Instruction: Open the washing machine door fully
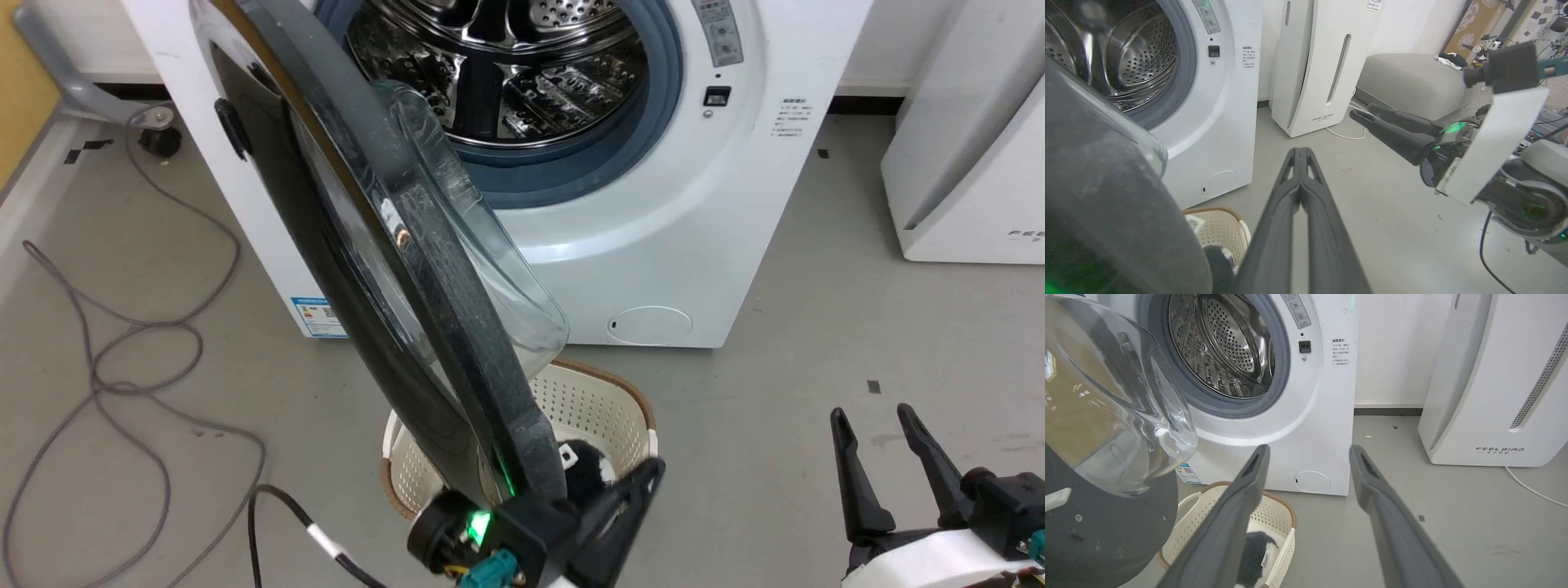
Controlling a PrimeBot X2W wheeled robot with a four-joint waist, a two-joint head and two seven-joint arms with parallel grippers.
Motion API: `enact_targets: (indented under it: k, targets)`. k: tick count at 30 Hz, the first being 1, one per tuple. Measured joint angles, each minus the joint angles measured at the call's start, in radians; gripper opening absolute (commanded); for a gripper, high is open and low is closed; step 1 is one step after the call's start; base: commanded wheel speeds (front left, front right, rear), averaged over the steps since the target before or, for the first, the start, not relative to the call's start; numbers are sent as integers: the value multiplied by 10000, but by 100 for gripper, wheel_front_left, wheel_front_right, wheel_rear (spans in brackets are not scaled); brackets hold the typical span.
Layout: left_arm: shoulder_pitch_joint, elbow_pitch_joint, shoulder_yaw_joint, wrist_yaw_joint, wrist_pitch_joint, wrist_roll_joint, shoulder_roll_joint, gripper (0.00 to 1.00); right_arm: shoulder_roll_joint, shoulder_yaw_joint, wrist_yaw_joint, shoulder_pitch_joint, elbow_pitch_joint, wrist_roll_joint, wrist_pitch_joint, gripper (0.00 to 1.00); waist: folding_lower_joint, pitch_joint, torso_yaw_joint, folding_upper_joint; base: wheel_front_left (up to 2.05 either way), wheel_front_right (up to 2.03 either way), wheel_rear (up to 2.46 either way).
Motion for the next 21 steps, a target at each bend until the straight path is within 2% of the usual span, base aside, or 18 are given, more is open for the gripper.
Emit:
enact_targets:
  k: [8, 21]
  targets:
    - [-390, 890, 328, 385, -462, 134, -345, 0, 0, 56, 0, -1, 40, 6, -15, 100, 0, 87, -115, 0, 0, 0, 0]
    - [-315, 1022, 529, 777, -516, 82, -286, 0, 0, 79, 0, 0, 182, 35, -46, 100, 0, 6, -29, 0, 0, 0, 0]
